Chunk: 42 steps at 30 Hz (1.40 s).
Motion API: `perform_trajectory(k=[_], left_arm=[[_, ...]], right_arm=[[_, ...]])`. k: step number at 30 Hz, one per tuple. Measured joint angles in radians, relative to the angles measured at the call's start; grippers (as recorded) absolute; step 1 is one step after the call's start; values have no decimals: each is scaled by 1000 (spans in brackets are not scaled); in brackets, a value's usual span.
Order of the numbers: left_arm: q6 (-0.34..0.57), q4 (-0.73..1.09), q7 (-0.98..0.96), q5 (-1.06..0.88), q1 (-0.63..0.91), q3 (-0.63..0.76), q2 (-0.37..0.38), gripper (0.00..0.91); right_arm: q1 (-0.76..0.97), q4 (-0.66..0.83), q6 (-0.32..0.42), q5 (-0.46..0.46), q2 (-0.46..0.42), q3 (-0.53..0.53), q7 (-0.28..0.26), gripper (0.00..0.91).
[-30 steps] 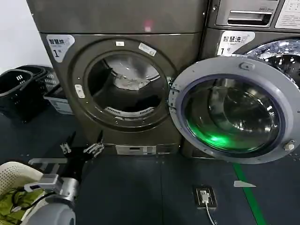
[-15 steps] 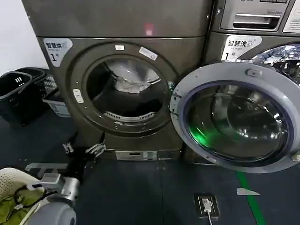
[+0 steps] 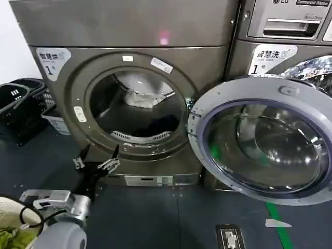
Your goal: Grasp the clothes from the dryer.
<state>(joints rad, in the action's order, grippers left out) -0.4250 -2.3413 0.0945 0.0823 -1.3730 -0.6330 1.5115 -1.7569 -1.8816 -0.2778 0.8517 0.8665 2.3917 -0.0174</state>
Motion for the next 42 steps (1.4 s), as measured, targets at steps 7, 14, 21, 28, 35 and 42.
perform_trajectory(k=[7, 14, 21, 28, 35, 42], left_arm=[[10, 14, 3, 12, 11, -6, -18, 907], [10, 81, -5, 54, 91, 10, -51, 907], [32, 253, -23, 91, 266, 51, -83, 907], [66, 494, -42, 78, 477, 105, -75, 907], [105, 727, -46, 51, 658, 154, -56, 907], [152, 950, -46, 28, 826, 182, -39, 907]], right_arm=[[-11, -18, -11, 0, 4, 6, 9, 907], [-32, -40, -17, 0, 21, 24, 11, 907], [-56, -60, -18, 0, 36, 43, 15, 907], [-78, -76, -20, 1, 54, 70, 15, 907], [-88, -81, -15, 4, 52, 85, 6, 907], [-83, -91, -6, 4, 57, 77, -4, 907]])
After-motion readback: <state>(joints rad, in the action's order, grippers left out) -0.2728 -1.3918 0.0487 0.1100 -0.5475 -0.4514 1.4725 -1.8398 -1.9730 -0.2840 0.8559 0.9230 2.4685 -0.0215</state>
